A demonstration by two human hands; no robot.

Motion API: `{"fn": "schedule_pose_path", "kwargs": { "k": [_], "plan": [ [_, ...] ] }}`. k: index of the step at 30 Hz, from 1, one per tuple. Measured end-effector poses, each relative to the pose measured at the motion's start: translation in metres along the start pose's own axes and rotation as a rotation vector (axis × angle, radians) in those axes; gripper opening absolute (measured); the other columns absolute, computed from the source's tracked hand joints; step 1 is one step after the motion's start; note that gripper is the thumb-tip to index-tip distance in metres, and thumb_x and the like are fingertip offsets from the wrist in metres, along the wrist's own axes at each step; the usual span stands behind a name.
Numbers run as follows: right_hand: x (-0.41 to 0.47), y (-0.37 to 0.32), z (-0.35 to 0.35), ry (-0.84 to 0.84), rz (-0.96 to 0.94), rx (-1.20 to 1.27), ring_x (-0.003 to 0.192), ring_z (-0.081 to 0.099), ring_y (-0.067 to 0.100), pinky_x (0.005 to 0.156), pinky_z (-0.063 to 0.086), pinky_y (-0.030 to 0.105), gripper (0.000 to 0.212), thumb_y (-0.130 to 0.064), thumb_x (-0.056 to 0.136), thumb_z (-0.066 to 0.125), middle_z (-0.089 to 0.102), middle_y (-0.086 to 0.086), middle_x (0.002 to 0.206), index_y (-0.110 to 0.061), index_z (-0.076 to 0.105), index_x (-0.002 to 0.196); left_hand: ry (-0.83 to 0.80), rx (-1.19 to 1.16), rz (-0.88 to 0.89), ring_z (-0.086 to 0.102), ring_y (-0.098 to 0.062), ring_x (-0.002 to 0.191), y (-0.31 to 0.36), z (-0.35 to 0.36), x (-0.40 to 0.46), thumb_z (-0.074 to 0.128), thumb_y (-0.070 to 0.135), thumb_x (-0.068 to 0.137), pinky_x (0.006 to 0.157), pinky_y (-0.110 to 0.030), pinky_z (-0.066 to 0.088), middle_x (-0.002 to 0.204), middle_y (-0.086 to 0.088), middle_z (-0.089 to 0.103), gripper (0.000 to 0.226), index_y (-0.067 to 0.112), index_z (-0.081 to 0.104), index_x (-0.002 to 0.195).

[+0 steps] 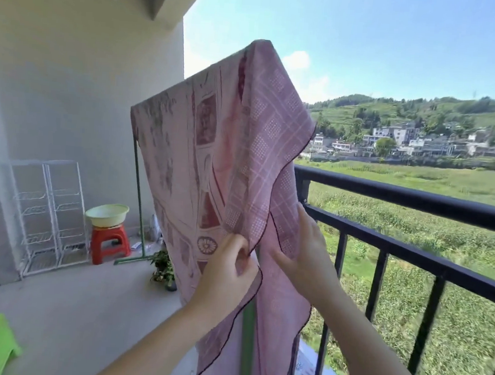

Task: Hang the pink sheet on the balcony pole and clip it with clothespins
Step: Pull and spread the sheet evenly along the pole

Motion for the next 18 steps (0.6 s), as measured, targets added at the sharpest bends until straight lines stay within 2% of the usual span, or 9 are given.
{"fn": "schedule_pose_path", "kwargs": {
  "k": [2,4,5,6,7,9,14,16,18],
  "plan": [
    [0.026,-0.011,0.013,0.004,0.026,-0.133,0.132,0.032,0.025,0.1,0.041,0.045,0.085,-0.038,0.082,0.06,0.032,0.005,0.145,-0.028,0.004,0.146,-0.015,-0.021,0.012,0.045,-0.008,0.072,0.002,-0.003,0.002,0.048,0.024,0.08,0.067,-0.013,0.035,0.075,-0.002,0.046,0.018,0.007,0.047,0.075],
    [0.045,-0.003,0.027,-0.03,0.084,-0.221,0.111,0.05,0.032,0.079,0.05,0.045,0.064,-0.027,0.086,0.054,0.052,0.01,0.121,-0.02,0.021,0.14,-0.056,-0.035,0.038,0.043,-0.008,0.069,0.002,-0.006,0.003,0.044,0.029,0.077,0.065,-0.012,0.033,0.073,0.0,0.045,0.018,0.012,0.046,0.073],
    [0.05,0.0,0.027,-0.014,0.094,-0.21,0.094,0.057,0.033,0.067,0.05,0.041,0.038,-0.019,0.087,0.05,0.059,0.01,0.098,-0.014,0.04,0.123,-0.083,-0.043,0.042,0.042,-0.008,0.067,0.001,-0.009,0.003,0.044,0.029,0.077,0.063,-0.013,0.033,0.071,0.001,0.044,0.015,0.014,0.044,0.072],
    [0.056,0.006,0.022,0.016,0.097,-0.169,0.077,0.057,0.032,0.056,0.045,0.037,0.006,-0.011,0.087,0.046,0.056,0.007,0.075,-0.012,0.049,0.092,-0.119,-0.057,0.043,0.041,-0.008,0.066,-0.001,-0.011,0.002,0.046,0.025,0.079,0.063,-0.015,0.033,0.069,0.0,0.044,0.012,0.015,0.043,0.072],
    [0.06,0.009,0.012,0.053,0.093,-0.13,0.066,0.052,0.028,0.05,0.037,0.033,0.02,-0.004,0.086,0.043,0.048,0.002,0.061,-0.014,0.042,0.068,-0.171,-0.078,0.039,0.042,-0.007,0.066,-0.004,-0.013,0.002,0.048,0.018,0.082,0.063,-0.016,0.033,0.07,-0.001,0.044,0.011,0.015,0.043,0.073],
    [0.063,0.019,-0.018,0.133,0.122,-0.073,0.056,0.041,0.024,0.047,0.028,0.027,0.034,0.001,0.086,0.041,0.039,-0.002,0.052,-0.012,0.035,0.056,-0.288,-0.115,0.033,0.046,-0.009,0.068,-0.01,-0.013,-0.002,0.05,0.007,0.084,0.066,-0.018,0.036,0.071,0.0,0.049,0.011,0.013,0.046,0.075],
    [0.051,0.015,-0.097,0.376,0.073,-0.007,0.05,0.033,0.018,0.047,0.024,0.031,0.022,-0.001,0.086,0.039,0.043,0.006,0.054,0.002,0.05,0.066,-0.482,-0.148,0.035,0.055,0.012,0.08,-0.003,0.01,-0.012,0.053,0.004,0.085,0.076,-0.006,0.04,0.083,0.023,0.062,0.019,0.022,0.059,0.088],
    [0.046,0.015,-0.105,0.35,0.079,0.015,0.053,0.034,0.02,0.049,0.024,0.03,0.023,-0.004,0.086,0.04,0.044,0.011,0.06,0.008,0.051,0.071,-0.514,-0.193,0.044,0.057,0.011,0.085,0.015,0.029,-0.008,0.055,0.005,0.086,0.079,-0.007,0.041,0.094,0.015,0.064,0.013,0.012,0.061,0.095],
    [0.043,0.016,-0.107,0.335,0.084,0.034,0.055,0.033,0.02,0.051,0.024,0.031,0.026,-0.009,0.086,0.039,0.041,0.013,0.062,0.011,0.048,0.072,-0.553,-0.213,0.075,0.059,-0.01,0.086,0.035,0.055,-0.002,0.055,0.008,0.086,0.08,-0.024,0.043,0.097,-0.006,0.067,0.013,-0.001,0.059,0.095]
  ]
}}
Point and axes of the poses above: each hand's wrist, its own x-axis towards the middle knuckle, its own z-axis out of the palm, y = z × x, the point moved 9 cm from there along x, towards the middle knuckle
